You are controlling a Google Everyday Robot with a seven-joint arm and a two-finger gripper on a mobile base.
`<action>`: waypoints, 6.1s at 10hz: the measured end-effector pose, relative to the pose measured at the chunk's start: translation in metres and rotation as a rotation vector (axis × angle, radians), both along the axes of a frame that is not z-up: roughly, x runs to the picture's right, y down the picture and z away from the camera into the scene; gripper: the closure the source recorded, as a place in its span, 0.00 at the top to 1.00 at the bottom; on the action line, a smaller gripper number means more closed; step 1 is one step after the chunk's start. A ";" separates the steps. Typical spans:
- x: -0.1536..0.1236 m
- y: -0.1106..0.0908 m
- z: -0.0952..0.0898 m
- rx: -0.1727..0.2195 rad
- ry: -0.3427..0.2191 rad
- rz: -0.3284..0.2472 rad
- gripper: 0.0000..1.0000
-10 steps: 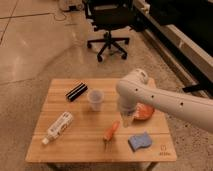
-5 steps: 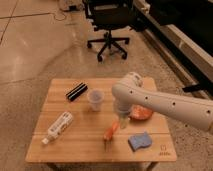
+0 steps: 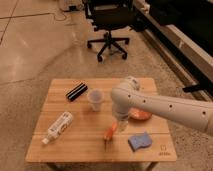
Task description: Drag the pepper across the table
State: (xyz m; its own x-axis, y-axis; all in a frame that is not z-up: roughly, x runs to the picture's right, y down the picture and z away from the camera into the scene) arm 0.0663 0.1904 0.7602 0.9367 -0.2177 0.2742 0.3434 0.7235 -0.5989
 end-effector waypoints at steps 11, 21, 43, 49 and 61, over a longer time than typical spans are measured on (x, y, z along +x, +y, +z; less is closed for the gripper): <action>-0.003 0.017 0.017 -0.009 -0.004 0.002 0.65; -0.007 0.027 0.029 -0.015 -0.009 0.008 0.65; -0.012 0.044 0.051 -0.026 -0.023 0.022 0.59; -0.012 0.045 0.057 -0.029 -0.026 0.025 0.59; -0.013 0.046 0.068 -0.035 -0.035 0.030 0.59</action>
State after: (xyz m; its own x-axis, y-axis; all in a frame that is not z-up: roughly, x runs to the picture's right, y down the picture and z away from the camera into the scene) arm 0.0537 0.2363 0.8282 0.9325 -0.1789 0.3137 0.3426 0.7124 -0.6124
